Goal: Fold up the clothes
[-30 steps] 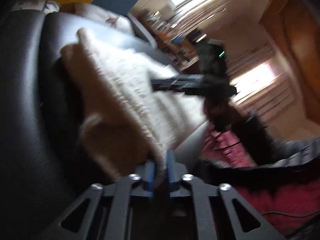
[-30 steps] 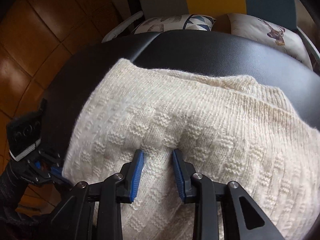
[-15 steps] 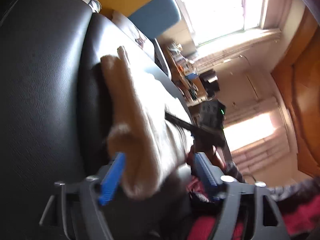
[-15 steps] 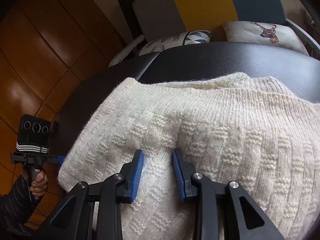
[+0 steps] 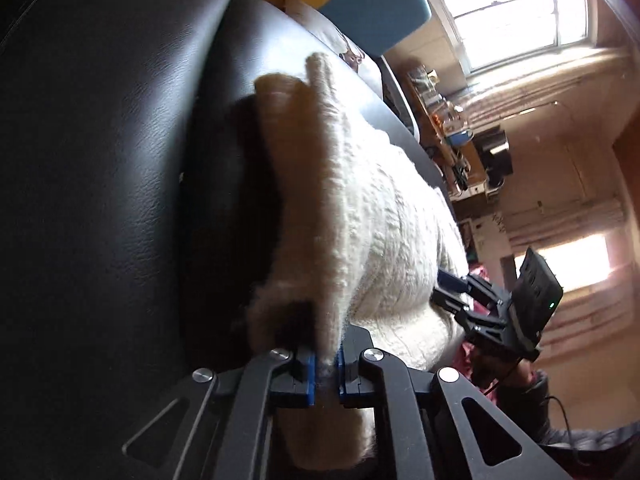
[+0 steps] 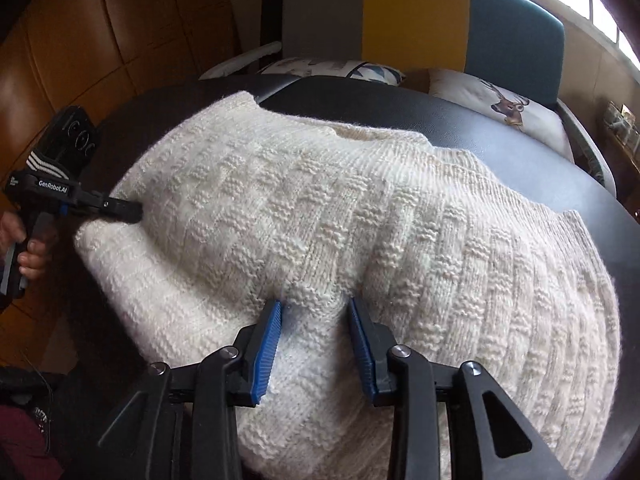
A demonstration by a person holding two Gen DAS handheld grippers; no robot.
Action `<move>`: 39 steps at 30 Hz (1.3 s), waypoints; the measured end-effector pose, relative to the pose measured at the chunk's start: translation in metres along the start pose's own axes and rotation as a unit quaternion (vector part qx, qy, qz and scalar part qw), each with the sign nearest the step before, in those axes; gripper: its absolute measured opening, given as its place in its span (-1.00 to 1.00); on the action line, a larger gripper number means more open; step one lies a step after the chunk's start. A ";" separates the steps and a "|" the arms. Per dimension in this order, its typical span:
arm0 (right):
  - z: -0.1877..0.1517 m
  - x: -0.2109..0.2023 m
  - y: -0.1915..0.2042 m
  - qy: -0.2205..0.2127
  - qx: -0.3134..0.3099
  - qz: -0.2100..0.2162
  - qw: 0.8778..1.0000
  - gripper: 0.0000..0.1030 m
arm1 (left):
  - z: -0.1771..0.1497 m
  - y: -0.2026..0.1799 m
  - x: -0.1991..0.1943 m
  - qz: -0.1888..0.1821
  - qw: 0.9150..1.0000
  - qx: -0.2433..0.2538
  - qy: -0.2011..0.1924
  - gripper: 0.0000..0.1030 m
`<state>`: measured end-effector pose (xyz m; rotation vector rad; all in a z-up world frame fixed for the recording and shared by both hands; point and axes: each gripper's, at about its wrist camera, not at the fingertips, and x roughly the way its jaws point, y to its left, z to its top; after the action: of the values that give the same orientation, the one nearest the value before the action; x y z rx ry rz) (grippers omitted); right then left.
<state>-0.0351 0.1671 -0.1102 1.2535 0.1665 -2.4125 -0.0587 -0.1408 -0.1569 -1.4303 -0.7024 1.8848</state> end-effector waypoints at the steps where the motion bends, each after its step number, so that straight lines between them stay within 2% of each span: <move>1: -0.001 0.000 0.003 -0.007 -0.002 -0.007 1.000 -0.26 | 0.000 -0.001 0.001 0.000 1.000 -0.006 -0.004 -0.81; 3: -0.001 -0.002 0.007 -0.020 -0.003 -0.015 1.000 -0.23 | -0.001 -0.007 0.001 0.006 1.000 -0.013 -0.009 -0.78; 5: -0.001 -0.005 0.008 -0.028 -0.001 -0.006 1.000 -0.17 | 0.000 -0.020 -0.006 0.014 0.999 -0.020 -0.026 -0.62; 7: 0.000 -0.012 0.001 -0.025 0.015 0.033 0.999 -0.11 | 0.001 -0.037 -0.014 0.024 0.998 -0.024 -0.054 -0.32; 9: -0.008 -0.035 -0.017 -0.045 0.053 0.073 0.995 -0.12 | -0.004 -0.054 -0.022 0.030 0.997 -0.011 -0.077 -0.22; 12: -0.036 -0.084 -0.061 -0.086 0.118 0.136 0.980 -0.07 | -0.010 -0.080 -0.035 0.039 0.993 0.010 -0.111 0.10; 13: -0.051 -0.100 -0.078 -0.093 0.142 0.150 0.974 -0.03 | -0.009 -0.093 -0.030 0.042 0.993 0.031 -0.105 0.22; 15: -0.086 -0.126 -0.114 -0.104 0.194 0.166 0.961 0.03 | -0.007 -0.123 -0.013 0.049 0.992 0.080 -0.088 0.31; 16: -0.104 -0.136 -0.131 -0.106 0.220 0.165 0.956 0.04 | -0.001 -0.131 -0.007 0.049 0.990 0.104 -0.076 0.32; 19: -0.151 -0.151 -0.177 -0.099 0.282 0.167 0.940 0.06 | 0.000 -0.183 0.056 0.031 0.986 0.164 -0.026 0.32; 21: -0.166 -0.152 -0.197 -0.095 0.297 0.182 0.933 0.07 | -0.003 -0.210 0.090 0.018 0.980 0.197 0.003 0.32; 23: -0.170 -0.148 -0.210 -0.104 0.298 0.209 0.925 0.08 | -0.006 -0.236 0.121 0.002 0.972 0.234 0.030 0.31; 26: -0.167 -0.128 -0.235 -0.118 0.325 0.269 0.899 0.08 | 0.002 -0.273 0.154 -0.009 0.958 0.281 0.062 0.31; 29: -0.158 -0.104 -0.251 -0.103 0.334 0.324 0.879 0.08 | 0.016 -0.291 0.181 0.000 0.951 0.297 0.082 0.31; 33: -0.141 -0.082 -0.251 -0.058 0.311 0.398 0.861 0.08 | 0.035 -0.287 0.207 0.029 0.952 0.290 0.097 0.32; 36: -0.124 -0.076 -0.236 -0.011 0.267 0.439 0.858 0.08 | 0.042 -0.273 0.218 0.048 0.954 0.273 0.111 0.32; 39: -0.109 -0.080 -0.220 0.015 0.220 0.498 0.839 0.13 | 0.042 -0.263 0.225 0.051 0.953 0.273 0.121 0.31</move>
<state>-0.0033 0.4225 -0.1281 1.1243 -0.8718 -1.5192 -0.0923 0.1992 -0.0865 -1.3087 0.0216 1.7510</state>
